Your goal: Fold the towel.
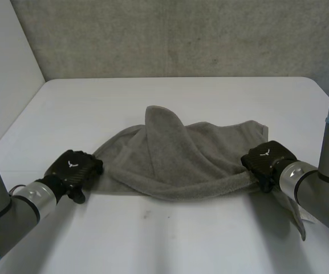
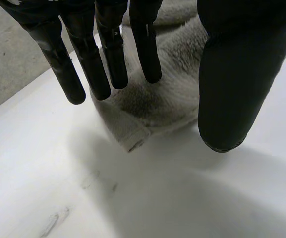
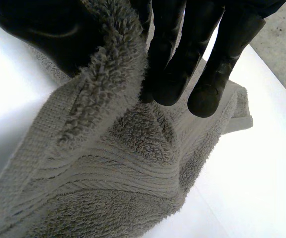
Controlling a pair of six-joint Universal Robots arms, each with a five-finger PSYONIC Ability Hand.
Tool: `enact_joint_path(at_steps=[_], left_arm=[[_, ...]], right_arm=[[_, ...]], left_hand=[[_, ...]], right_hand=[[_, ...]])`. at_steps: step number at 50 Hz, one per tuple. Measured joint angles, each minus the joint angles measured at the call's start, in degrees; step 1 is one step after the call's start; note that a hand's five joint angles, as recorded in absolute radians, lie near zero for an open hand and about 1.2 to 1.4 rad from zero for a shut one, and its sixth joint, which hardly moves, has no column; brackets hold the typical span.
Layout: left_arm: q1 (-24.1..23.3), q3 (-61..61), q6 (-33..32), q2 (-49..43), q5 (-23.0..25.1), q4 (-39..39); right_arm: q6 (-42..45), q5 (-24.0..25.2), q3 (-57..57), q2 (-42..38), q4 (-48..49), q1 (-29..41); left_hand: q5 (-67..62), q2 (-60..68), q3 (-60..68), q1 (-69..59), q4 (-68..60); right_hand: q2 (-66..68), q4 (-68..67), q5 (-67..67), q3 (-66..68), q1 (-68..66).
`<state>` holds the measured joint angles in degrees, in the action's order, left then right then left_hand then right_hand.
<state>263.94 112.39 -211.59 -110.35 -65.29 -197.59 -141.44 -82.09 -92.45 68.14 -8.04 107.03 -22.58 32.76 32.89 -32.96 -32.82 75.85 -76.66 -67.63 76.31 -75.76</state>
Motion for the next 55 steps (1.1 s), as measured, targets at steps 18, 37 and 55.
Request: enact_joint_path(at_steps=[18, 37, 55], left_arm=[[0.3, 0.0, -5.1, -3.5, 0.0, -6.9], [-0.3, -1.9, -4.8, -6.4, 1.1, -8.5], [-1.4, -4.1, -4.3, -5.1, 2.8, -7.5]], right_arm=[[0.0, 0.0, -0.2, -0.4, 0.3, 0.1], [0.0, 0.0, -0.4, -1.2, 0.4, 0.3], [0.0, -0.2, 0.3, -0.1, 0.4, 0.3]], left_hand=[[-2.1, 2.0, 1.8, -1.8, -1.9], [-16.9, 16.9, 16.8, -16.6, -16.9], [-36.0, 36.8, 36.5, -34.8, -36.7]], right_hand=[[0.0, 0.0, 0.0, 0.0, 0.0], [0.0, 0.0, 0.0, 0.0, 0.0], [0.0, 0.0, 0.0, 0.0, 0.0]])
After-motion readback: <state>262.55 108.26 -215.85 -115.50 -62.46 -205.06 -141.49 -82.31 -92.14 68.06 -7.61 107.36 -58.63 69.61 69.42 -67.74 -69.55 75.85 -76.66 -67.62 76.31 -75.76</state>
